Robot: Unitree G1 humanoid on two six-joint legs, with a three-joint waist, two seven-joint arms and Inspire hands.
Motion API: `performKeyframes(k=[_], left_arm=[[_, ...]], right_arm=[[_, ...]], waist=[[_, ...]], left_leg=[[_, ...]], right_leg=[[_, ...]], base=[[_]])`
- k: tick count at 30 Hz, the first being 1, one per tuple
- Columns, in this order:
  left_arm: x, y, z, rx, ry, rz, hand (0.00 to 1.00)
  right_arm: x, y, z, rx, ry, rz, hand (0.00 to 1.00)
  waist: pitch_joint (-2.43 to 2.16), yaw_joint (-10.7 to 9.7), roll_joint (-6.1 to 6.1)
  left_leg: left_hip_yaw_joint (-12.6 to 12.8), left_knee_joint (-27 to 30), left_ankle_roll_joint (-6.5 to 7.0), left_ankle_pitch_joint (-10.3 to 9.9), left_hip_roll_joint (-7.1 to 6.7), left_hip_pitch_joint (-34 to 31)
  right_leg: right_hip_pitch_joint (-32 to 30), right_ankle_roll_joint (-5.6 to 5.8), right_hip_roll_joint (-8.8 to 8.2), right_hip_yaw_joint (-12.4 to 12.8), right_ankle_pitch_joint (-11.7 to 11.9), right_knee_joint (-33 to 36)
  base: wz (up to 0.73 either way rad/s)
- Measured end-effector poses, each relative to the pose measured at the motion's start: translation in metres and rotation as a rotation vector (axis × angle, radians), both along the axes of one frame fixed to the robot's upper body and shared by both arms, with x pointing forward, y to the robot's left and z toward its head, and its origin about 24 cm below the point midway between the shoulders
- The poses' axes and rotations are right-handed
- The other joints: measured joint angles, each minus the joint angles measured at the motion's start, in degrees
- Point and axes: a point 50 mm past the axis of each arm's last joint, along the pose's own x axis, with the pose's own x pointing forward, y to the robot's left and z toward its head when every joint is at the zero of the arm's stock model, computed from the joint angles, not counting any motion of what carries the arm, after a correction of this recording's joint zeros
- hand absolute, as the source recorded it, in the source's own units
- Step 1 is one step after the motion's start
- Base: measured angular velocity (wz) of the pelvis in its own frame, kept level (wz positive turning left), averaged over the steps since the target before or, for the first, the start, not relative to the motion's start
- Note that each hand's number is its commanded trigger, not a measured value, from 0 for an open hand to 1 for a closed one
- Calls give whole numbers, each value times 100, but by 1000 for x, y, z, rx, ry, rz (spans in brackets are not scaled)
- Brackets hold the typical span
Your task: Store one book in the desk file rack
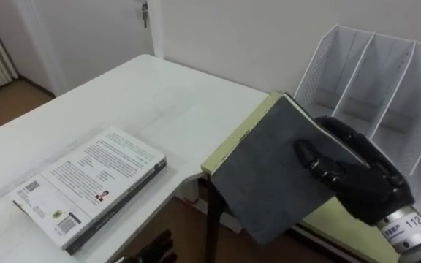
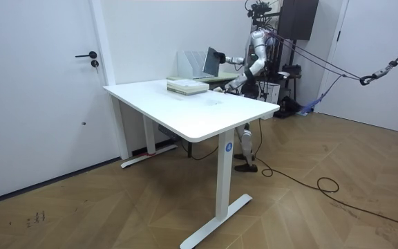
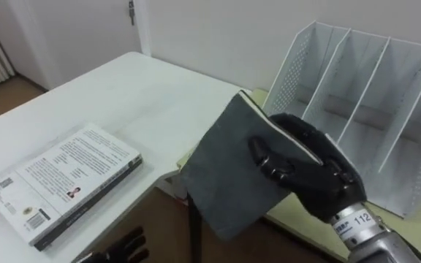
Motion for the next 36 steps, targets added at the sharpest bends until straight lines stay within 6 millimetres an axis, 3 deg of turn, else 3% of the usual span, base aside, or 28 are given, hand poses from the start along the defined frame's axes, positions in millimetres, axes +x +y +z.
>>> performKeyframes(k=[4, 8, 16, 25, 31, 36], left_arm=[[-6, 2, -7, 48, -6, 37, 0], [-17, 4, -13, 100, 20, 18, 0], [-39, 0, -35, 133, 121, 42, 0], [-79, 2, -63, 152, 334, 106, 0], [-96, 5, -73, 174, 432, 163, 0], [-106, 10, -79, 200, 506, 198, 0]], right_arm=[[1, -5, 12, -69, -41, -110, 100], [0, -5, 21, -198, -82, -191, 100], [-2, -14, 36, -472, -163, -516, 100], [-3, -18, 63, -457, -308, -739, 100], [-3, -24, 76, -421, -362, -831, 100], [-3, -27, 78, -417, -375, -877, 100]], waist=[[4, -29, 3], [-27, -96, 54], [-22, -168, 13], [-50, -182, -90], [-82, -181, -8], [-47, -189, -56]], left_leg=[[172, -50, -4, -3, 31, 42], [257, -123, -25, -6, 54, 83], [492, -137, -50, 10, 63, 74], [520, -150, -50, 10, 67, 56], [522, -239, -49, 8, 69, 60], [515, -247, -49, 8, 72, 83]], right_leg=[[-24, -1, 50, 161, 28, -23], [-63, -12, 89, 252, 36, -15], [-228, -47, 170, 479, 52, 71], [-277, -43, 235, 569, 102, 30], [-258, -25, 256, 608, 175, -75], [-208, -28, 267, 596, 174, -64]], base=[[-20], [-18], [-18], [-7], [-1], [-1]])
